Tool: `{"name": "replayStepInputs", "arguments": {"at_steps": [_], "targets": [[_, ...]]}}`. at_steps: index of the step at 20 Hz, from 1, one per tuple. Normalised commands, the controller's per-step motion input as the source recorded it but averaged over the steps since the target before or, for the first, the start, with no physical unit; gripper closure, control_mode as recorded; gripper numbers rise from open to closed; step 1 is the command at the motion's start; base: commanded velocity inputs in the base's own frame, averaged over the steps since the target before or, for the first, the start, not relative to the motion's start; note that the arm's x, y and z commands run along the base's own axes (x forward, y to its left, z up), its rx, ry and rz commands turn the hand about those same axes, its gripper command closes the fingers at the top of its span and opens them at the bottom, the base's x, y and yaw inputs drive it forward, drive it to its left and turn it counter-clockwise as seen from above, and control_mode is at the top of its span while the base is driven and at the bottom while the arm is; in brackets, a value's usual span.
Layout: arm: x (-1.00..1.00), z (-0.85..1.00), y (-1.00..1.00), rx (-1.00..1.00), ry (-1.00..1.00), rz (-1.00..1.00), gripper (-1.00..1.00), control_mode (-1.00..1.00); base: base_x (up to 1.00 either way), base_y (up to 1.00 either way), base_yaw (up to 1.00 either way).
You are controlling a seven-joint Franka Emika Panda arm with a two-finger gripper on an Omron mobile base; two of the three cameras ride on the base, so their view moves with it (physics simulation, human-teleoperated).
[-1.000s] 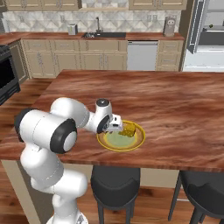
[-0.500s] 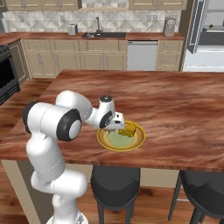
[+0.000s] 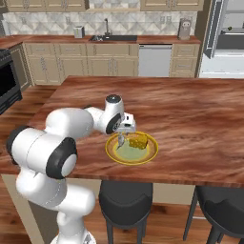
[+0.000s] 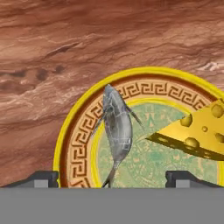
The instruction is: Take the cheese, fish, and avocado from the fridge and place them on the plate on the dining counter to create an appetizer plate.
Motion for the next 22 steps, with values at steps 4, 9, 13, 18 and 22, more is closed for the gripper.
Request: {"name": "replayStepInputs", "arguments": {"at_steps": [4,9,13,18,22], "targets": [[-0.95,1.0,0.5,0.0,-0.18,0.0,-1.0,-1.0,0.0,0.0,0.0],[-1.0,0.83,0.5,0.0,-0.04,-0.07,-1.0,-1.0,0.0,0.0,0.0],[-1.0,0.63,0.36,0.0,0.0,-0.12,-1.0,-1.0,0.0,0.0,0.0],[-0.93,0.33,0.35,0.0,0.03,-0.13,-1.0,-1.0,0.0,0.0,0.0],[-0.23,0.0,0.12,0.0,0.08,-0.04,-1.0,-1.0,0.0,0.0,0.0]]}}
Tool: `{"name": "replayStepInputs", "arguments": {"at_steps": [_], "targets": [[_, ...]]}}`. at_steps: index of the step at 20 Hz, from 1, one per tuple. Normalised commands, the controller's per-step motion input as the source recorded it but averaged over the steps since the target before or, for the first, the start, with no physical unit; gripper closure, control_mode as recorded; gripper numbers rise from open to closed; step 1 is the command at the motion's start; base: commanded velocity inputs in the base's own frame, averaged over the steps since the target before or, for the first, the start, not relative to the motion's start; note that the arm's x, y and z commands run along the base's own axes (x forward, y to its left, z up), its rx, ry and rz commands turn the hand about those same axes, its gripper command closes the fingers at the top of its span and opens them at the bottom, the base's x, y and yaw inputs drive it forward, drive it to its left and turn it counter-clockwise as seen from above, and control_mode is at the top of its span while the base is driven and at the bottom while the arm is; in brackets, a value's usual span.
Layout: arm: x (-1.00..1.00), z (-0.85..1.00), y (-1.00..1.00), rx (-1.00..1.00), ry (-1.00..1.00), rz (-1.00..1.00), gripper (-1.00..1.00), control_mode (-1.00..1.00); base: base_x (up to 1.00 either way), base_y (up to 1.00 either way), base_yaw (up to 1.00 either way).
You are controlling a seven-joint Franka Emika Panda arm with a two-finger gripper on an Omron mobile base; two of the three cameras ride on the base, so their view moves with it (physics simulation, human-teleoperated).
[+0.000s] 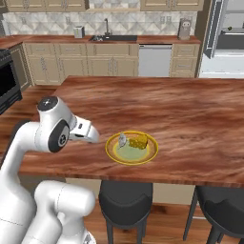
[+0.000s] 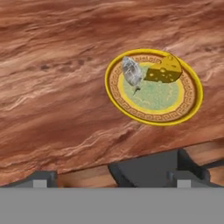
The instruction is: Take the cheese, fish, and avocado from the fridge and place them on the plate on the dining counter to create an appetizer plate.
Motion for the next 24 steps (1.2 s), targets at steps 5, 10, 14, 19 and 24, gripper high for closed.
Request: {"name": "replayStepInputs", "arguments": {"at_steps": [5,10,14,19,24], "targets": [[0.0,0.0,0.0,0.0,0.0,0.0,-1.0,1.0,-0.88,0.6,0.0],[0.0,0.0,0.0,0.0,0.0,0.0,-1.0,1.0,-0.88,1.0,0.0],[0.0,0.0,0.0,0.0,0.0,0.0,-1.0,1.0,-0.56,1.0,0.0],[0.0,0.0,0.0,0.0,0.0,0.0,-1.0,1.0,-0.18,1.0,0.0],[0.0,0.0,0.0,0.0,0.0,0.0,-1.0,1.0,0.16,1.0,0.0]]}}
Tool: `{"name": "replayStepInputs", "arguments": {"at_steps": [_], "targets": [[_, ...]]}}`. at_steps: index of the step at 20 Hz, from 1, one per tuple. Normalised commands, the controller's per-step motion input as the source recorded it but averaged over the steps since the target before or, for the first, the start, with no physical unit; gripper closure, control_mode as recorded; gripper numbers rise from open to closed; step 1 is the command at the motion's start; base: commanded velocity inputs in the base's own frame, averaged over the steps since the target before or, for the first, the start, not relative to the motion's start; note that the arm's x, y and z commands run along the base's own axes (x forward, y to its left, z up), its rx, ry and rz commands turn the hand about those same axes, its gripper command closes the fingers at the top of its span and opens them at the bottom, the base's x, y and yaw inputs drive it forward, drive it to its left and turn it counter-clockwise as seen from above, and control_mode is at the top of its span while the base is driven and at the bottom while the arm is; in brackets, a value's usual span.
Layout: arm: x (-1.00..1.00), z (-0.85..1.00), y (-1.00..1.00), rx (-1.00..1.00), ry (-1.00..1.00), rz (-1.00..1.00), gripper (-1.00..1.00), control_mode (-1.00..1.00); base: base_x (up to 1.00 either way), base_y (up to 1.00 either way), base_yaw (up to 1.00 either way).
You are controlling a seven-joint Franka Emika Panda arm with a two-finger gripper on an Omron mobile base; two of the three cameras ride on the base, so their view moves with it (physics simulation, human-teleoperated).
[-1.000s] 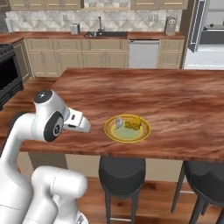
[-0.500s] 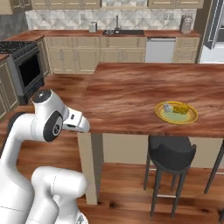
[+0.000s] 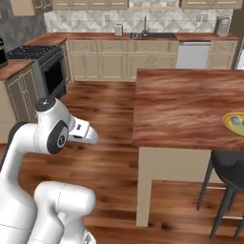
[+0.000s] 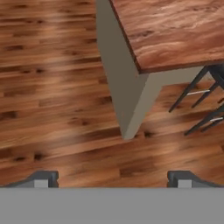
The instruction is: Take the cheese, fish, and avocado from the fridge and place them on the plate on the dining counter to create an appetizer plate.
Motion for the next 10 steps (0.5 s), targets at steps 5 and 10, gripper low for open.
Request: {"name": "replayStepInputs", "arguments": {"at_steps": [5,10], "targets": [[0.0,0.0,0.0,0.0,0.0,0.0,-1.0,1.0,0.89,1.0,-0.02],[0.0,0.0,0.0,0.0,0.0,0.0,-1.0,1.0,1.0,0.88,-0.09]]}}
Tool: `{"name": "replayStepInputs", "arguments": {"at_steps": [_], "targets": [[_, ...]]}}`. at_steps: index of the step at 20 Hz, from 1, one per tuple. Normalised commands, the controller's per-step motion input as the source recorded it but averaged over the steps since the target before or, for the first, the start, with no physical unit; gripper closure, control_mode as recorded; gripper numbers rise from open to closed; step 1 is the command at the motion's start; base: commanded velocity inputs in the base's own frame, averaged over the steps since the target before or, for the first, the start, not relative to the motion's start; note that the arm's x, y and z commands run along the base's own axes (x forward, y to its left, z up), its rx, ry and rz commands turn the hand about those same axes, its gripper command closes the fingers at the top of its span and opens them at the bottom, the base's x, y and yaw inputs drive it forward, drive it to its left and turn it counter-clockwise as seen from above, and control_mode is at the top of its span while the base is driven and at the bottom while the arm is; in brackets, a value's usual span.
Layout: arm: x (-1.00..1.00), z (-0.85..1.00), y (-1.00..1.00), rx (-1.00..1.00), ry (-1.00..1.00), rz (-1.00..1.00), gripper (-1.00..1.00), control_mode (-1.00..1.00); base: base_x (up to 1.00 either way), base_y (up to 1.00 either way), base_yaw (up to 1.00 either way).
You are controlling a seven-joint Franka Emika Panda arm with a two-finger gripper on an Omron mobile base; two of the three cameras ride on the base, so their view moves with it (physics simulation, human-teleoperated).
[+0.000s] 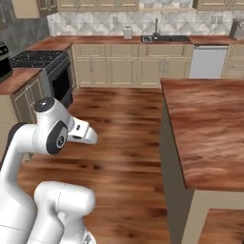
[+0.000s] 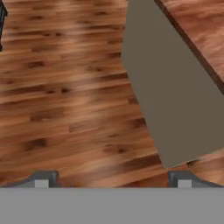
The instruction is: Take the cheese, fish, and avocado from the fridge and place them on the plate on the dining counter to create an appetizer plate.
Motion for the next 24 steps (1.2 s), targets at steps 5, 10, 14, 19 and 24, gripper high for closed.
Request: {"name": "replayStepInputs", "arguments": {"at_steps": [5,10,14,19,24], "targets": [[0.0,0.0,0.0,0.0,0.0,0.0,-1.0,1.0,1.0,0.65,-0.13],[0.0,0.0,0.0,0.0,0.0,0.0,-1.0,1.0,1.0,0.35,-0.14],[0.0,0.0,0.0,0.0,0.0,0.0,-1.0,1.0,1.0,0.16,-0.12],[0.0,0.0,0.0,0.0,0.0,0.0,-1.0,1.0,1.0,0.13,-0.11],[0.0,0.0,0.0,0.0,0.0,0.0,-1.0,1.0,1.0,0.21,-0.16]]}}
